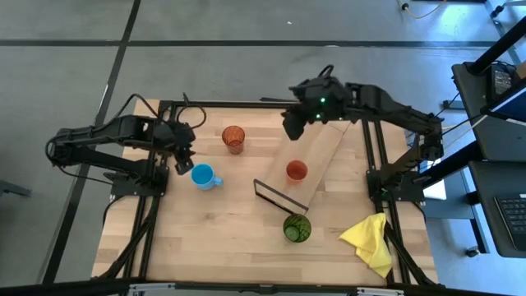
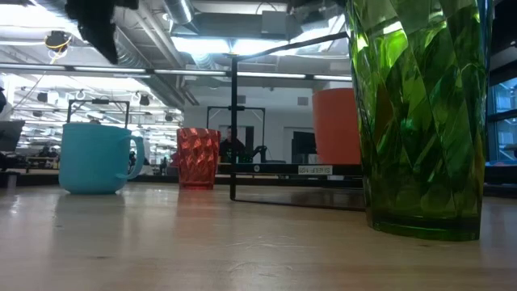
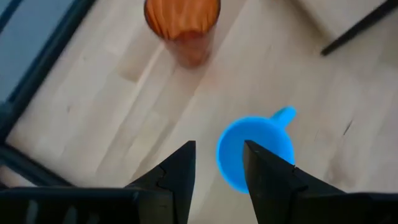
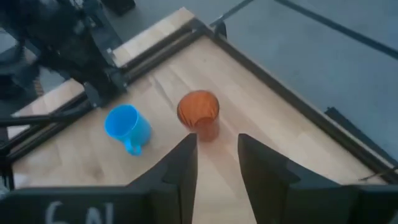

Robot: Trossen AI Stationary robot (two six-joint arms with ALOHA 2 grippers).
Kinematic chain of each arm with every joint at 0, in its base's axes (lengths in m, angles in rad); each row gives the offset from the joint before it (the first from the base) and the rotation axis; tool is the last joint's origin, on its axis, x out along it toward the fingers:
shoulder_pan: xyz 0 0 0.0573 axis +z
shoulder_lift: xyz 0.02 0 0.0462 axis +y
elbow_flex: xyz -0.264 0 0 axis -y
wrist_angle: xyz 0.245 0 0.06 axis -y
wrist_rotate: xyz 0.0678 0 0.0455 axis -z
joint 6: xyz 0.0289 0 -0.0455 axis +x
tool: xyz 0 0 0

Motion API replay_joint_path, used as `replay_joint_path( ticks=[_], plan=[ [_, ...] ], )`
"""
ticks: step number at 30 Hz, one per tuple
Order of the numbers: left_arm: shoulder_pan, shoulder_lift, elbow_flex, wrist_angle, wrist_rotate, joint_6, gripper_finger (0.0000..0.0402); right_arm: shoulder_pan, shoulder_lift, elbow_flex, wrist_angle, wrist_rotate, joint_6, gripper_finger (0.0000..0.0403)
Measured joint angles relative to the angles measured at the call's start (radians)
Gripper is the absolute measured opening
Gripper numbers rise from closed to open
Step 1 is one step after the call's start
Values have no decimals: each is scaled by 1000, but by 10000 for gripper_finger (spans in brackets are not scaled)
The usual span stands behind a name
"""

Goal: Stack small to large cups/mugs on shelf
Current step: Put the blue mug on the shelf

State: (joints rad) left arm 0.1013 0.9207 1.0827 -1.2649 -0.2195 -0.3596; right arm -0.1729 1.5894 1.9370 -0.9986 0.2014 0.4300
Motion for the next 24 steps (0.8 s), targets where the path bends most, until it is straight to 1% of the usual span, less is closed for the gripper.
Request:
replay_joint_path(
  ticks=[5,8,10,13,19,24],
  plan=[
    [0,-3,-151,18,30,-48,128,-11,0,26,-5,0,-26,119],
    [0,-4,-258,80,80,-78,128,-12,0,26,-14,-3,-32,130],
    [-3,-4,-303,138,94,-84,128,-15,0,26,-17,-3,-31,142],
    [-14,-5,-311,176,89,-84,129,-23,0,26,-19,-3,-23,162],
    [-16,-5,-287,180,72,-76,129,-53,0,26,-27,-3,-22,202],
    [-17,-5,-340,204,105,-80,129,-88,0,26,-26,-3,-46,223]
  ],
)
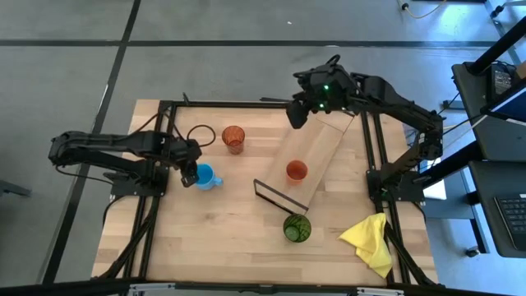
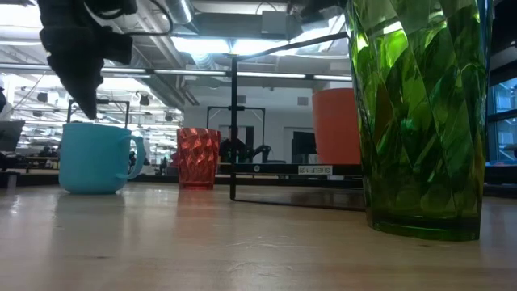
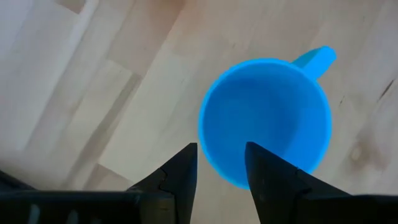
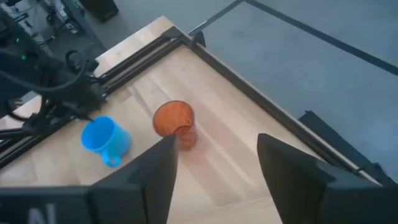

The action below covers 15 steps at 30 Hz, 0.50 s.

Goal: Stack small to large cups/mugs on shelf
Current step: Put the blue mug on the shelf

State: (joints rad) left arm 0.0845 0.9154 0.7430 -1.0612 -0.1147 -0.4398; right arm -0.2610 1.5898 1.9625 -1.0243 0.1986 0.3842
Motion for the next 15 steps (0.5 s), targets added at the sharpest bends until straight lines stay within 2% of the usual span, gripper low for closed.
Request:
replay_joint_path(
  ticks=[4,10,15],
  plan=[
    [0,0,-16,32,0,-3,129,-23,0,0,2,0,-4,227],
    [0,0,-16,58,-53,43,129,-35,0,0,3,0,-10,227],
    [0,0,-16,58,-43,83,129,-36,0,0,3,0,-21,227]
  ],
)
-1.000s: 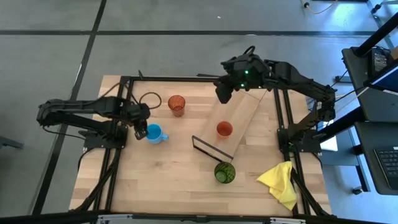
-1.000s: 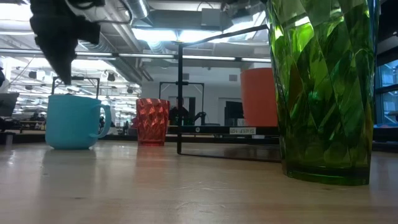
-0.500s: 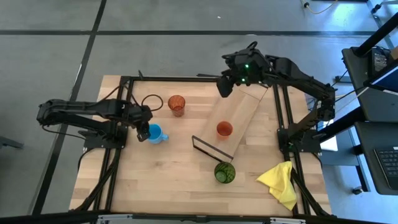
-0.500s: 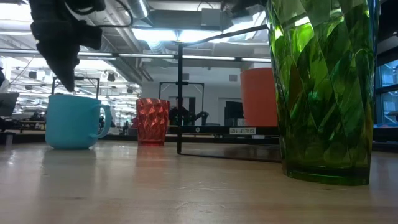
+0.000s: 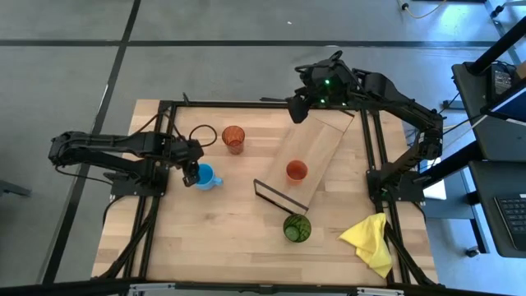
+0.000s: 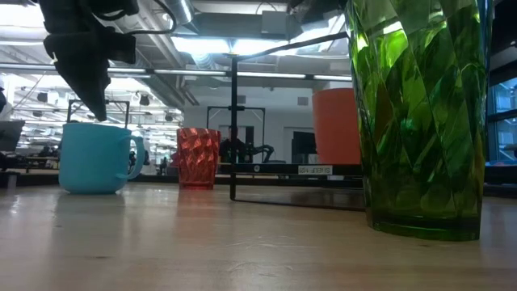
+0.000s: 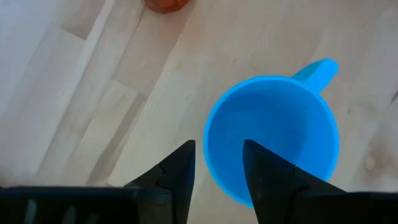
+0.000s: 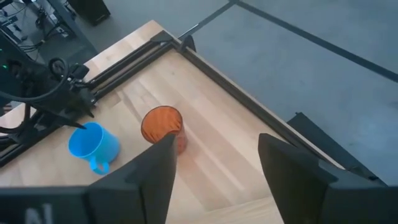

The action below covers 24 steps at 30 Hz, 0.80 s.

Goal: Stack small to large cups/mugs on shelf
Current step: Put the blue mug on the shelf

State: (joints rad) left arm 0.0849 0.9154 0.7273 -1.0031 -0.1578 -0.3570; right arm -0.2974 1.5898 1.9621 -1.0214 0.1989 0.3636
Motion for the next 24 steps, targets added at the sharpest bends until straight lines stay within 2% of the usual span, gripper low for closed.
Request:
replay_joint_path(
  ticks=[13,18,24],
  plan=[
    [-2,0,0,-9,53,64,129,0,0,0,0,5,-54,227],
    [14,1,-58,54,110,24,129,0,0,-1,0,32,-59,227],
    [14,1,-91,73,97,-25,129,0,0,-1,-1,43,-62,227]
  ],
)
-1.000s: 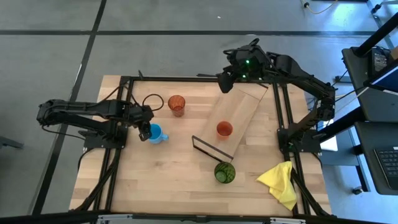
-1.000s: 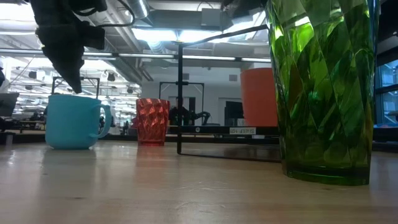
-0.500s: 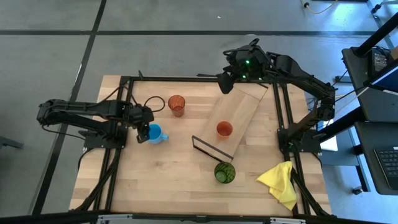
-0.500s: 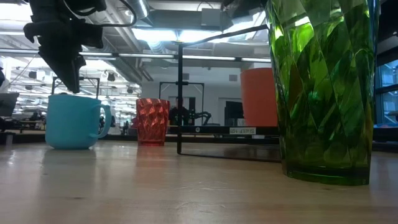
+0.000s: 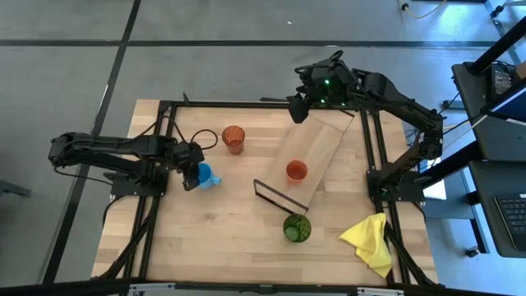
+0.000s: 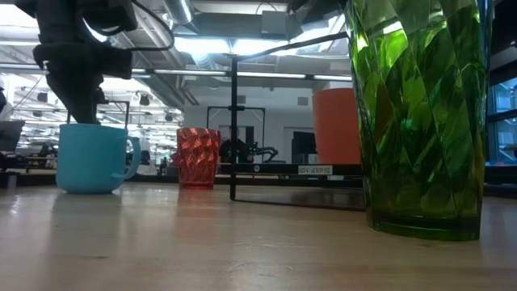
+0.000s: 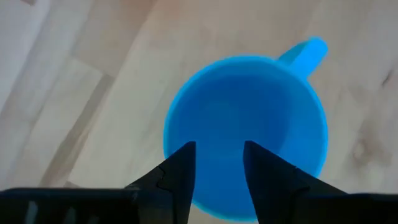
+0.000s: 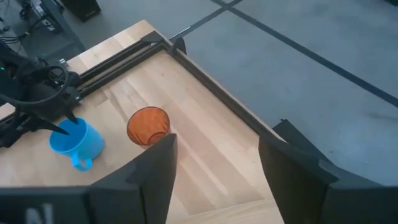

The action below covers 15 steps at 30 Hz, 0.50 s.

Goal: Stack small to large cups/mugs on shelf
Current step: Put the blue mug on the shelf

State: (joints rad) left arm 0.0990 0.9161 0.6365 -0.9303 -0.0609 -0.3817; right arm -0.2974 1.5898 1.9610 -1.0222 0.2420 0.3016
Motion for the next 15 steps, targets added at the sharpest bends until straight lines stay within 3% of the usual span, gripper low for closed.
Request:
replay_joint_path(
  ticks=[7,12,15],
  plan=[
    [0,0,2,7,-23,-15,129,-6,0,0,0,0,2,227],
    [0,0,52,18,-2,-29,129,-22,0,0,0,-1,8,227],
    [0,0,87,22,-41,-28,129,-28,1,0,0,-5,9,227]
  ],
)
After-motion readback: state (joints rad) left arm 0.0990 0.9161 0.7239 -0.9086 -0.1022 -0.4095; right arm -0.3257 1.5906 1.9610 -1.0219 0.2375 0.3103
